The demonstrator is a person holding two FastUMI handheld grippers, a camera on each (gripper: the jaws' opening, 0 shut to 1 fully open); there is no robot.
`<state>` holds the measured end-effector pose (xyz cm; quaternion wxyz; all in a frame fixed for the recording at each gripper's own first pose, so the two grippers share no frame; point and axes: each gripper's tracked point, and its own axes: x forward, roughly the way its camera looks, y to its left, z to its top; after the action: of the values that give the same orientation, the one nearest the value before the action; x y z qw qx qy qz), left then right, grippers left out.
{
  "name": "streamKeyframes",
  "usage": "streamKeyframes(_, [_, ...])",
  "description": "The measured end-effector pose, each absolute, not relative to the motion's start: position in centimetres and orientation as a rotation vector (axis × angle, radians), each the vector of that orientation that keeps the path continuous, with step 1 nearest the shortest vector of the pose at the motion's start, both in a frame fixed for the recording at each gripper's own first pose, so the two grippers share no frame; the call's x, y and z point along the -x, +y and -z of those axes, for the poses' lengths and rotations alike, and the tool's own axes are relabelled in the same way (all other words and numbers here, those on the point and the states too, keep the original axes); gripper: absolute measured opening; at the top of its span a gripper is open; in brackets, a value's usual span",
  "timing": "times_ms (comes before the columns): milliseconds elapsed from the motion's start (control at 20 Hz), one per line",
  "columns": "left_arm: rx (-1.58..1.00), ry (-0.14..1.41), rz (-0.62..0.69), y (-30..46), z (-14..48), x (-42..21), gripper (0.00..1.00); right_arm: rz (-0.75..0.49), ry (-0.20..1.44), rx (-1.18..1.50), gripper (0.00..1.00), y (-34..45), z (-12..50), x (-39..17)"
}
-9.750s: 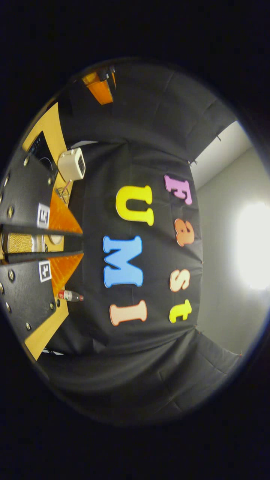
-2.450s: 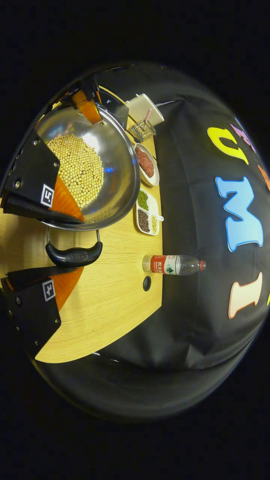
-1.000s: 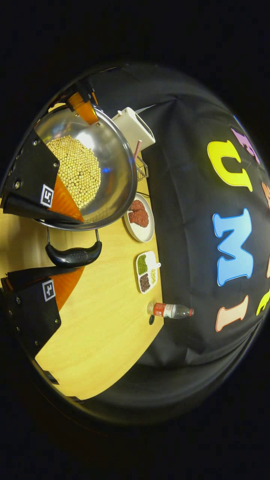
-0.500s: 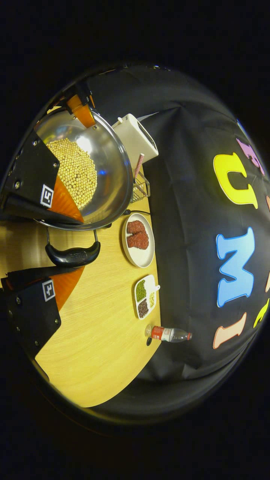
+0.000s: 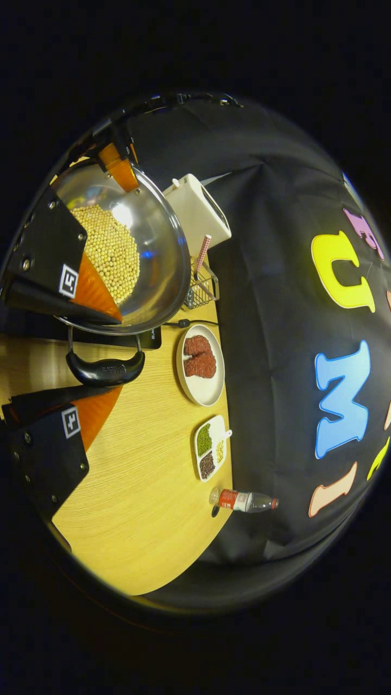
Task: First push the handle of the pot to place it horizontally, then grasp the pot with both hands and set it on the induction cooktop.
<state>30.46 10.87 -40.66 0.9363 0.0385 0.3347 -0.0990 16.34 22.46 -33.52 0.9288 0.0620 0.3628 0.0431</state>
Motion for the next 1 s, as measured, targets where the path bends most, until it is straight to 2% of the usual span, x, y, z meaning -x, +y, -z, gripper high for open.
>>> streamKeyframes(100, [-0.097, 0.585, 0.16, 10.7, 37.2, -31.4, 1.0, -0.126, 0.646, -0.097, 0.73, 21.3, 30.9, -17.1])
streamKeyframes(150, [-0.096, 0.548, 0.138, 10.3, 35.3, -31.5, 0.92, -0.133, 0.607, -0.079, 0.94, 20.2, 29.4, -17.2])
streamKeyframes(200, [-0.088, 0.513, 0.126, 9.5, 33.3, -31.2, 1.0, -0.139, 0.574, -0.074, 0.98, 19.0, 28.2, -17.2])
streamKeyframes(400, [-0.066, 0.37, 0.133, 3.6, 25.6, -29.1, 0.93, -0.105, 0.493, -0.039, 0.97, 11.8, 23.7, -16.6])
streamKeyframes(600, [-0.042, 0.288, 0.213, -5.8, 20.5, -25.9, 1.0, -0.078, 0.393, 0.03, 0.97, 4.6, 19.2, -15.4])
streamKeyframes(700, [-0.012, 0.26, 0.25, -10.5, 18.5, -24.2, 1.0, -0.069, 0.361, 0.044, 0.97, 1.6, 17.5, -14.3])
streamKeyframes(750, [-0.003, 0.242, 0.266, -12.4, 17.5, -23.1, 0.96, -0.061, 0.343, 0.05, 0.97, 0.2, 16.7, -14.0])
streamKeyframes(900, [0.002, 0.194, 0.29, -17.6, 14.9, -20.1, 0.99, -0.041, 0.294, 0.062, 0.97, -4.0, 14.4, -12.6])
streamKeyframes(950, [0.013, 0.179, 0.298, -19.1, 14.2, -18.7, 0.93, -0.034, 0.281, 0.064, 0.97, -5.3, 13.7, -12.2])
streamKeyframes(1000, [0.023, 0.169, 0.305, -20.5, 13.5, -17.7, 1.0, -0.024, 0.276, 0.062, 0.97, -6.4, 13.2, -11.7])
